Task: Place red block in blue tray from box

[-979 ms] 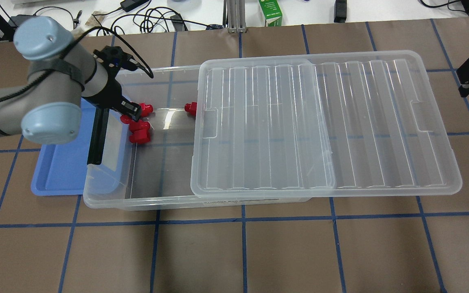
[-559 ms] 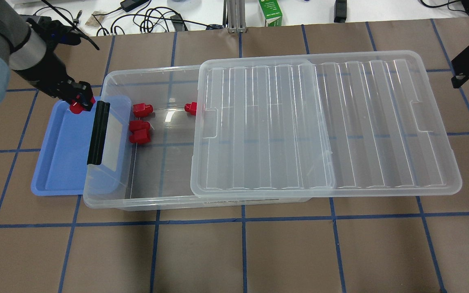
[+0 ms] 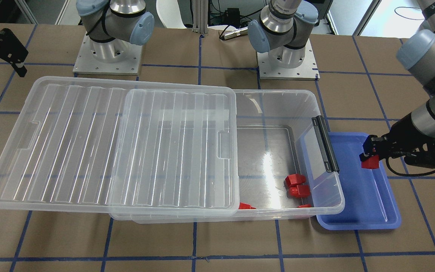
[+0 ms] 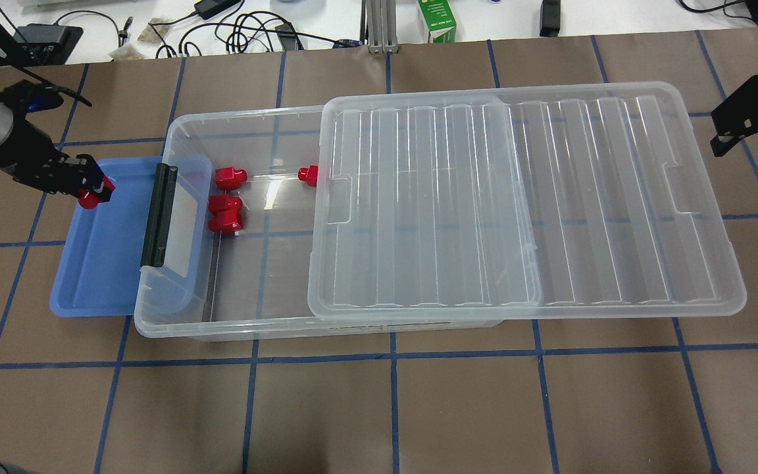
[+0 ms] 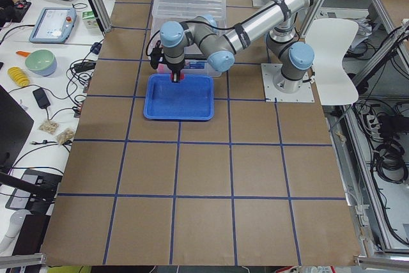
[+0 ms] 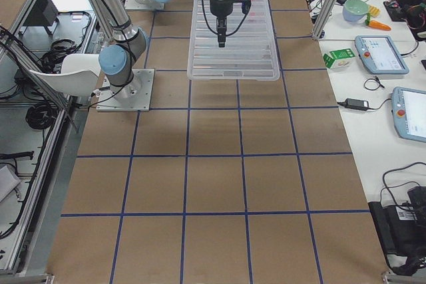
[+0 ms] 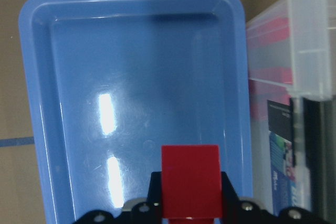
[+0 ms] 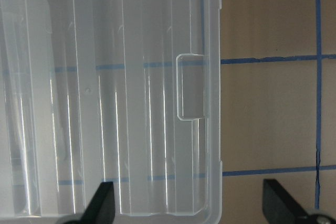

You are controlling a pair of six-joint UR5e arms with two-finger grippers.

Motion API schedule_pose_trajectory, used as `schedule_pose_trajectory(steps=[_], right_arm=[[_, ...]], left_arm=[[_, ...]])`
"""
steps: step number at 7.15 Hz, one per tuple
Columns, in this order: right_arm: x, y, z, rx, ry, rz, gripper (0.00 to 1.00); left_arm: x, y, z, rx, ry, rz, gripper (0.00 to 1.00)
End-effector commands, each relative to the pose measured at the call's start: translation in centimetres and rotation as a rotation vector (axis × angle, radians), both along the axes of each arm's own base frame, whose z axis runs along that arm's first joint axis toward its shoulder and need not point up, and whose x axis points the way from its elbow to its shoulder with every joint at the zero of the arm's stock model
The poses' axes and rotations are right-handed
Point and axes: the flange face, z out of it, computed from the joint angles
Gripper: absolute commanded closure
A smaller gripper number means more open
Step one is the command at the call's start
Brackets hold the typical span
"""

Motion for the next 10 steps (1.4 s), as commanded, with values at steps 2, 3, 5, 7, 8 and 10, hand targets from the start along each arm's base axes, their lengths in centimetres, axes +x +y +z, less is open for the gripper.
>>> schedule_pose_trajectory(steps=[2, 3, 5, 7, 8, 10], right_arm=[[-7.2, -5.1, -5.7, 0.018, 0.002, 0.004, 0.00], [-9.5, -5.2, -6.3, -0.001, 0.016, 0.062, 0.00], [-11.4, -6.7, -9.6, 0.034, -0.009, 0.050, 0.00], [-12.1, -7.8, -12.2, 0.064, -0.025, 0.056, 0.00], [-12.7, -8.5, -13.3, 0.064, -0.017, 0.056, 0.00], [-12.7, -8.3, -15.0, 0.090, -0.010, 0.045, 0.00]], left_arm=[[1.1, 1.1, -6.4, 0.006, 0.028, -0.012, 0.91], [1.6, 0.9, -7.1, 0.009, 0.029, -0.003, 0.75], [1.7, 0.8, -7.8, 0.021, 0.033, -0.003, 0.17], [2.1, 0.8, -7.7, 0.034, 0.013, 0.010, 0.00], [2.1, -0.4, -4.3, 0.023, -0.064, 0.050, 0.00], [-0.6, -0.7, 5.9, 0.054, -0.063, 0.038, 0.00]])
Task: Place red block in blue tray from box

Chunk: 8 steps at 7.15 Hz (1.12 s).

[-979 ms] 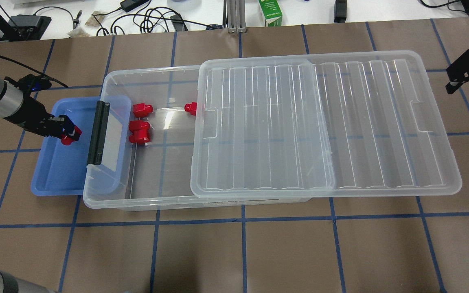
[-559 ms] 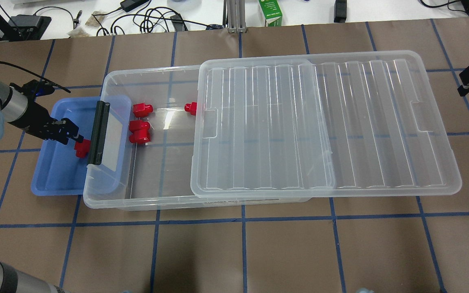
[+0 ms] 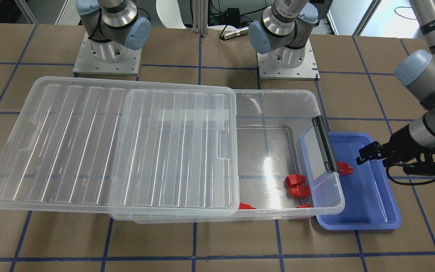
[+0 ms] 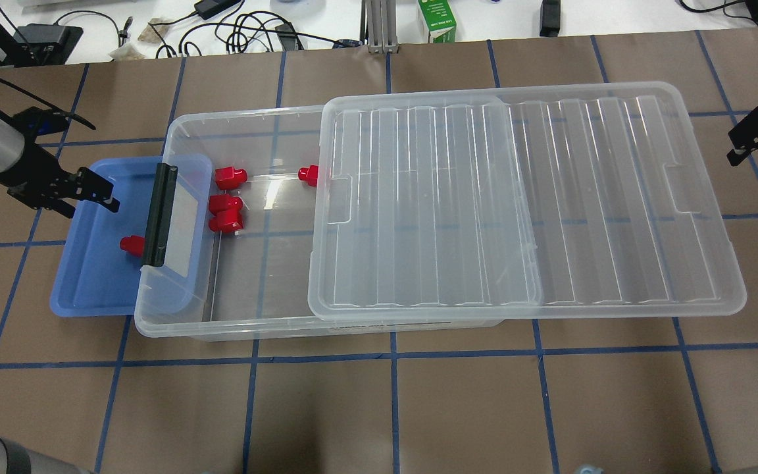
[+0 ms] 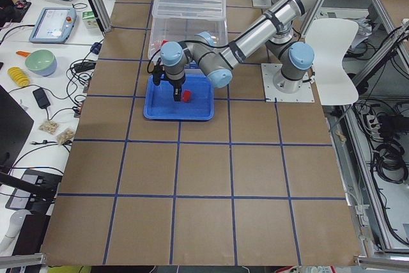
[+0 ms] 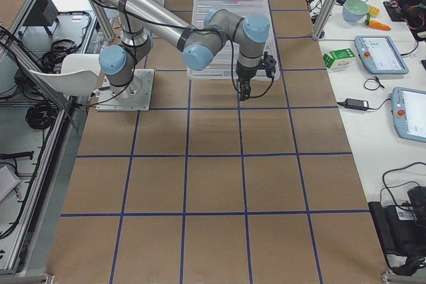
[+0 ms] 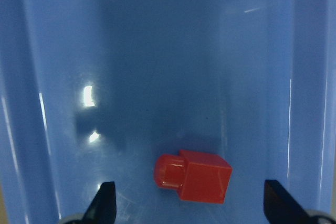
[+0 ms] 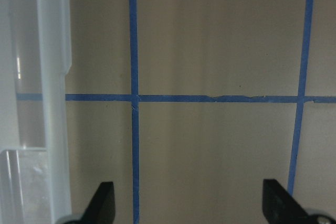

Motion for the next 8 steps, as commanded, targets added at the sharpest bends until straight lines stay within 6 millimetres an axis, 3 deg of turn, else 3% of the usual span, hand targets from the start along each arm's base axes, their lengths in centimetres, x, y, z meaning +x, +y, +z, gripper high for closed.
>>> schedule_pose_trajectory(steps=[1, 2, 3, 4, 6, 8], right_arm=[[0.8, 0.9, -2.7, 0.044, -0.020, -0.002, 0.00], [1.1, 1.4, -3.6, 0.062, -0.032, 0.003, 0.00], [1.4, 1.4, -3.8, 0.064, -0.035, 0.004, 0.00], [1.6, 1.3, -3.9, 0.063, -0.045, 0.004, 0.00], [1.9, 1.3, -3.9, 0.064, -0.050, 0.007, 0.00], [3.3, 0.9, -3.8, 0.063, -0.048, 0.010, 0.00]], left_arm=[[-7.2, -0.3, 11.6, 0.019, -0.030, 0.021, 0.00], [-14.0, -0.2, 15.8, -0.020, -0.078, 0.004, 0.00], [-18.4, 1.5, 18.9, -0.043, -0.155, -0.045, 0.00], [-21.0, 3.3, 20.9, -0.068, -0.159, -0.056, 0.00], [-23.4, 6.2, 23.4, -0.119, -0.156, -0.084, 0.00], [-23.7, 7.0, 21.6, -0.094, -0.161, -0.081, 0.00]])
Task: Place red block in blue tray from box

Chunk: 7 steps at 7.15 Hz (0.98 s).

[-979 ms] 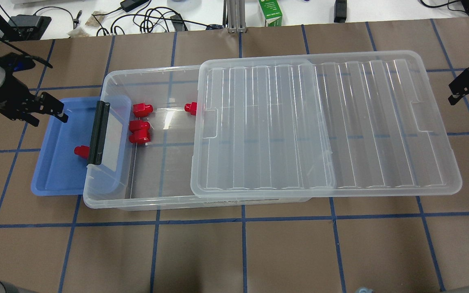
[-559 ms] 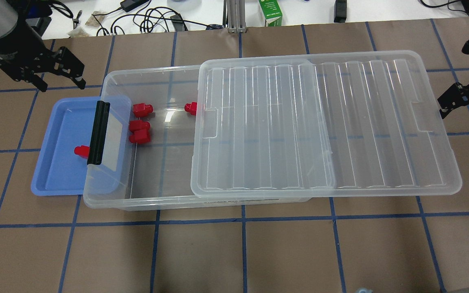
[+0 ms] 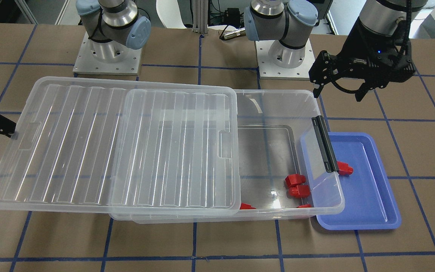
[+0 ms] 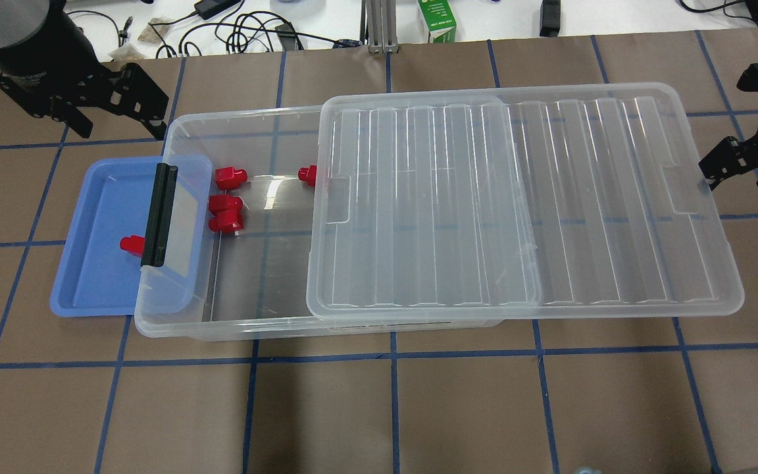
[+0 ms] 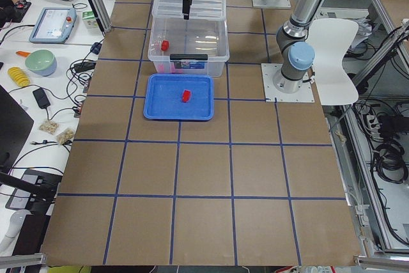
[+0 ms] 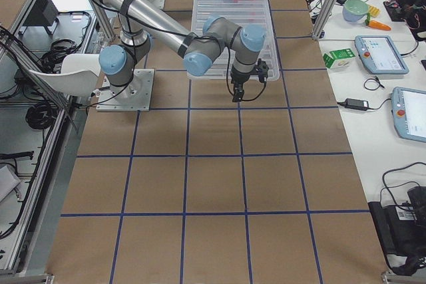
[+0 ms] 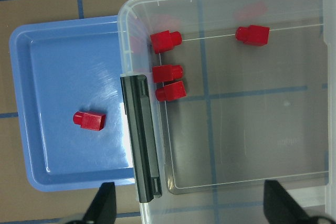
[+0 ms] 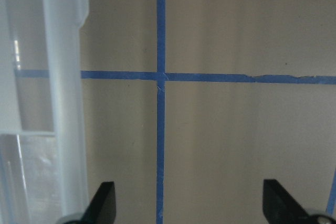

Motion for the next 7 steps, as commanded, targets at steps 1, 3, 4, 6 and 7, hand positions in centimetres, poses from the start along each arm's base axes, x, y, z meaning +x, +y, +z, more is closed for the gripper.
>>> schedule_pose_trajectory(steps=[1, 3, 4, 6, 7], right_arm=[[2.8, -0.8, 0.0, 0.000, 0.007, -0.013, 0.00], [5.0, -1.5, -0.2, 0.000, 0.012, -0.029, 0.00], [5.3, -1.6, 0.0, -0.005, 0.013, -0.043, 0.00], [7.5, -2.0, 0.1, -0.006, 0.015, -0.040, 0.00], [8.3, -2.1, 0.1, -0.007, 0.011, -0.069, 0.00]], left_arm=[[-0.7, -0.1, -1.8, 0.011, 0.004, -0.009, 0.00], [-1.8, -0.7, -1.8, -0.029, -0.003, -0.038, 0.00], [-1.9, -0.5, -1.6, -0.033, -0.006, -0.040, 0.00], [-1.8, -0.5, -1.6, -0.035, -0.003, -0.039, 0.00], [-1.9, -0.5, -1.6, -0.034, 0.003, -0.040, 0.00]])
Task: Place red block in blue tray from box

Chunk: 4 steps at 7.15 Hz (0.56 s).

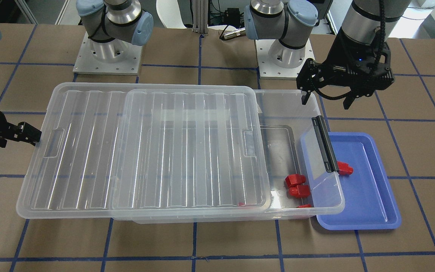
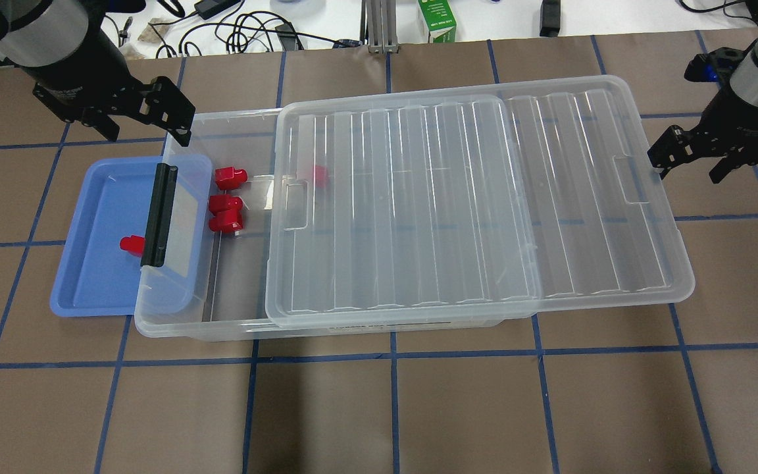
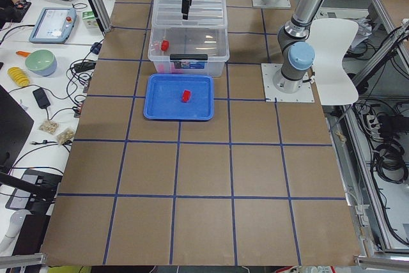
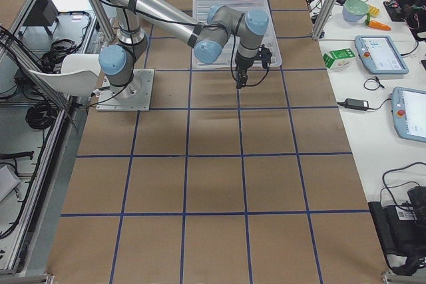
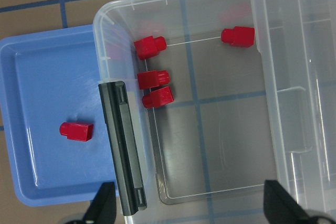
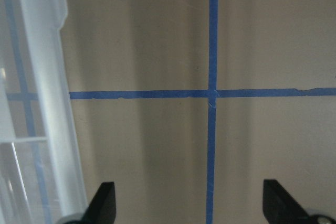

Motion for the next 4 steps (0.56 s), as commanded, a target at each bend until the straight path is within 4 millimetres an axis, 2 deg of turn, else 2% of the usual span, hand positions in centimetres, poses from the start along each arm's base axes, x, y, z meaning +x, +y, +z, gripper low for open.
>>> schedule_pose_trajectory(steps=[1, 2, 4], right_arm=[[1.8, -0.3, 0.0, -0.008, -0.023, -0.030, 0.00], [2.3, -0.4, 0.0, -0.008, -0.022, -0.045, 0.00], [5.4, -0.7, -0.1, -0.002, -0.016, -0.072, 0.00]], left_arm=[[0.0, 0.0, 0.0, 0.001, -0.001, -0.001, 0.00], [-0.1, 0.1, 0.0, 0.001, -0.001, -0.001, 0.00], [-0.2, 0.1, -0.1, 0.002, 0.003, 0.001, 0.00]])
